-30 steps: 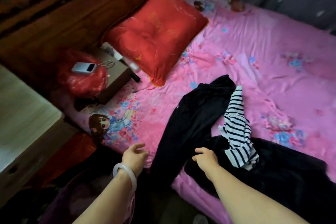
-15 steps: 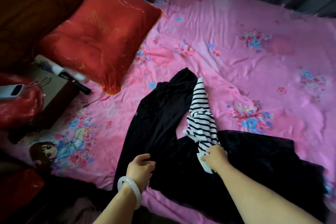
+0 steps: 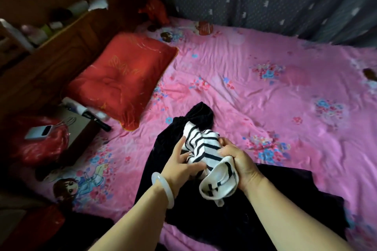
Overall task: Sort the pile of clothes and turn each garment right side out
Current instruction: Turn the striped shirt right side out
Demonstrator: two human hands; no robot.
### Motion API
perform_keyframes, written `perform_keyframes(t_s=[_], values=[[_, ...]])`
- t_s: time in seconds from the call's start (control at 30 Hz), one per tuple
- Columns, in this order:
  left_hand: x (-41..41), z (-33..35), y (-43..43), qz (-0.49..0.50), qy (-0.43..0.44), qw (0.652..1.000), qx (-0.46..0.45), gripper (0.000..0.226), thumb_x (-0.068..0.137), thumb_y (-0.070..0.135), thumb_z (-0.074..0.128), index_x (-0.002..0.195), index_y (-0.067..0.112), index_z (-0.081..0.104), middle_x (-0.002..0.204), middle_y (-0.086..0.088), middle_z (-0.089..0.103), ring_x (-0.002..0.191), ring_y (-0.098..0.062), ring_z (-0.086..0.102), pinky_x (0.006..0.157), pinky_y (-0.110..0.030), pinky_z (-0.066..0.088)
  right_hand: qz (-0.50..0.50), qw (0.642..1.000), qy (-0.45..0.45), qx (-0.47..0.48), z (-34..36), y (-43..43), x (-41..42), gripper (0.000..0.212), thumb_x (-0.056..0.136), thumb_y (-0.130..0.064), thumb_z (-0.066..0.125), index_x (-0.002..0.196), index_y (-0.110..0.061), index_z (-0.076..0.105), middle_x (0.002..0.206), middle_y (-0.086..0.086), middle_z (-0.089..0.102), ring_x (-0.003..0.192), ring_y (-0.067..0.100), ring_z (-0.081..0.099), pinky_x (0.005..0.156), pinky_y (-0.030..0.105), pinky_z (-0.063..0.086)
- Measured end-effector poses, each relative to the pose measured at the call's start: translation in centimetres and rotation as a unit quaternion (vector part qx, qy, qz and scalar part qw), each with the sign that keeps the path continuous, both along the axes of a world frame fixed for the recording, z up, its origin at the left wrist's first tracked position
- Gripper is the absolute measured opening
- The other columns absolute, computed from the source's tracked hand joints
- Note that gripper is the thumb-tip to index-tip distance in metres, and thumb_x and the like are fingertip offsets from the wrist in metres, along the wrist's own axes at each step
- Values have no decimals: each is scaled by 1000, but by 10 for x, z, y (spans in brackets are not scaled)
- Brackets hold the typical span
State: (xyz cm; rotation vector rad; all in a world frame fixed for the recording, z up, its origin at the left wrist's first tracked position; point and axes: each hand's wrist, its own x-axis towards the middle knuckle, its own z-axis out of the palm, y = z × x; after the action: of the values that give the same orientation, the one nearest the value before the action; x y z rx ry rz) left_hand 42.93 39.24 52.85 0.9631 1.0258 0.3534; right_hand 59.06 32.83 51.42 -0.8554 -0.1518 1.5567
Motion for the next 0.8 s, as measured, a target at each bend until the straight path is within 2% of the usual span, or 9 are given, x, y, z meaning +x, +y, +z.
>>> perform_keyframes(t_s=[0.1,0.2,0.27,0.33,0.43,0.53,0.67,0.73,0.8], values=[[-9,34,-2,-17,-1,1000,19,63,68,-5,74,117,32,59,70,2,65,56,-10,61,59,-26,50,38,999,-22,22,32,-6,-6,38,72,3,61,106,-13,53,113,21,61,98,36,62,90,46,48],[-29,59,-3,27,83,992,92,37,68,5,70,98,26,70,84,-10,72,70,-21,68,70,-37,58,104,990,-82,36,56,-12,-6,57,72,7,60,125,-14,57,120,20,64,105,37,61,91,46,50],[-48,74,-2,90,106,984,115,26,69,3,71,82,25,72,82,-11,72,70,-23,67,73,-39,58,135,984,-118,17,70,-13,-8,60,69,9,59,124,-13,62,115,24,65,99,38,63,83,43,54],[-67,89,1,145,121,973,132,27,71,-4,70,77,22,72,79,-14,69,64,-22,63,68,-34,55,132,981,-144,-16,83,-11,-15,46,70,9,61,112,-7,68,103,27,65,86,35,66,74,39,56],[-93,116,3,227,114,955,155,21,75,-10,65,78,10,73,78,-17,70,66,-22,62,68,-31,54,105,975,-188,-53,102,0,-34,20,80,4,61,97,0,70,88,19,65,69,25,66,61,31,56],[-123,136,3,311,93,937,132,25,77,-11,59,74,9,73,70,-10,71,69,-25,62,75,-34,54,88,974,-202,-60,121,12,-57,13,81,4,60,91,6,69,82,20,69,65,24,67,58,28,56],[-169,155,2,398,83,908,105,14,73,-5,65,78,5,74,85,-17,71,82,-29,65,82,-42,56,93,966,-238,-33,153,24,-85,11,77,13,61,85,10,68,73,16,69,66,24,63,55,23,55],[-187,161,-2,359,68,925,104,21,65,-2,65,85,0,69,82,-16,62,73,-27,56,67,-36,50,130,962,-240,-11,168,27,-95,21,72,20,59,90,12,66,79,20,69,69,25,65,56,24,56],[-208,164,-7,242,167,938,186,44,60,5,63,103,0,66,94,-16,57,80,-24,55,68,-33,48,209,938,-276,27,187,29,-111,38,61,23,61,97,13,68,93,25,70,80,27,67,65,24,57]])
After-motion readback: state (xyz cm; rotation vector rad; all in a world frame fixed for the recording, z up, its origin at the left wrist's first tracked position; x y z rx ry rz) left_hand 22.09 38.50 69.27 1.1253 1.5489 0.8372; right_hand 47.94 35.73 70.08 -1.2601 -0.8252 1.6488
